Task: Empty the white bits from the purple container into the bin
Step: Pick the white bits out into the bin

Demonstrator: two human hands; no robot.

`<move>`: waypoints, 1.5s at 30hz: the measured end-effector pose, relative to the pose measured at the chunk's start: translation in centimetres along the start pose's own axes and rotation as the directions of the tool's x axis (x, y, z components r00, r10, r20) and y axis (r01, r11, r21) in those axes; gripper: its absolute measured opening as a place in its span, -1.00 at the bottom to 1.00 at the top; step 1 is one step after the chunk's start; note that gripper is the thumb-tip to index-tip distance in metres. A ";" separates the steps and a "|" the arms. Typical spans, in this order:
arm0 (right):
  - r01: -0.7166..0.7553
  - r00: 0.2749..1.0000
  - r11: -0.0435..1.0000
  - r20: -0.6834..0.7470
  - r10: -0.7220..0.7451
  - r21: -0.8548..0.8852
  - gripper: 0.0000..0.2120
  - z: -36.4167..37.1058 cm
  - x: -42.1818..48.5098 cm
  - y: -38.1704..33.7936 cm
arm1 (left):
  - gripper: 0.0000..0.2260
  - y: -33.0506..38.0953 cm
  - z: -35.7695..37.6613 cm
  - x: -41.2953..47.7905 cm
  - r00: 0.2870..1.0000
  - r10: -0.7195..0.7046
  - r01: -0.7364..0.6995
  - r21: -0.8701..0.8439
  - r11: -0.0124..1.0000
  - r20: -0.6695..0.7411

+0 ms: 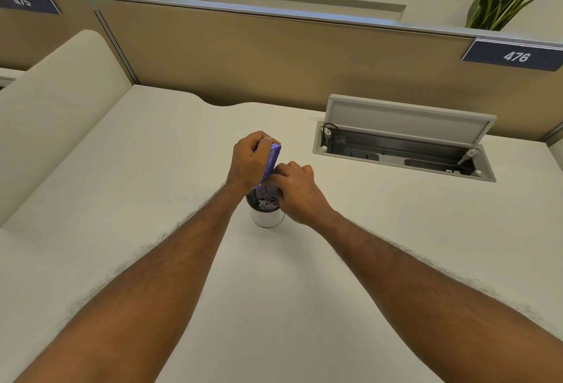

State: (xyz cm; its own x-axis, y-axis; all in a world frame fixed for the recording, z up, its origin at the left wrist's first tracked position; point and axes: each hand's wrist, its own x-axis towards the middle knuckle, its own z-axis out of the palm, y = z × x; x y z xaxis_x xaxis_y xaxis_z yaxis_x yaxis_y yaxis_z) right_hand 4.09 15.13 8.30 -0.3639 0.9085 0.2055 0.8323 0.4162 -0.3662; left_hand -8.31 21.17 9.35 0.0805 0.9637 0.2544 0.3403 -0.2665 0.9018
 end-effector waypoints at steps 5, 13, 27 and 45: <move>0.004 1.000 1.000 0.000 -0.004 -0.025 -0.74 0.4 0.0 0.1 | -0.66 0.1 0.1 0.0 1.000 0.013 -0.013 0.023 1.000 0.009; -0.057 0.998 0.998 -0.031 0.055 -0.037 -0.76 0.7 0.2 0.3 | -0.67 0.3 0.0 -0.2 1.000 0.018 -0.018 0.024 1.000 0.000; -0.060 0.997 0.998 -0.045 0.061 0.015 -0.74 0.5 -0.5 0.8 | -0.73 0.1 -0.5 -0.2 0.993 -0.116 0.113 -0.139 0.984 -0.011; -0.400 0.860 0.852 -0.183 0.477 0.338 -0.89 -0.4 -12.4 7.2 | -0.63 -0.2 -2.9 -1.3 0.796 -0.591 0.391 -0.856 0.339 0.130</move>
State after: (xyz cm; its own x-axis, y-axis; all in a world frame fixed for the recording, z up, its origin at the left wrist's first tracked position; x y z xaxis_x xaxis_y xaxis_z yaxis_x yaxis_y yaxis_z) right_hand 14.73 6.81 3.45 0.1609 0.9725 0.1685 0.7132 0.0034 -0.7009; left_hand -11.17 19.95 9.86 -0.0146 0.9267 -0.3755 -0.6548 0.2749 0.7040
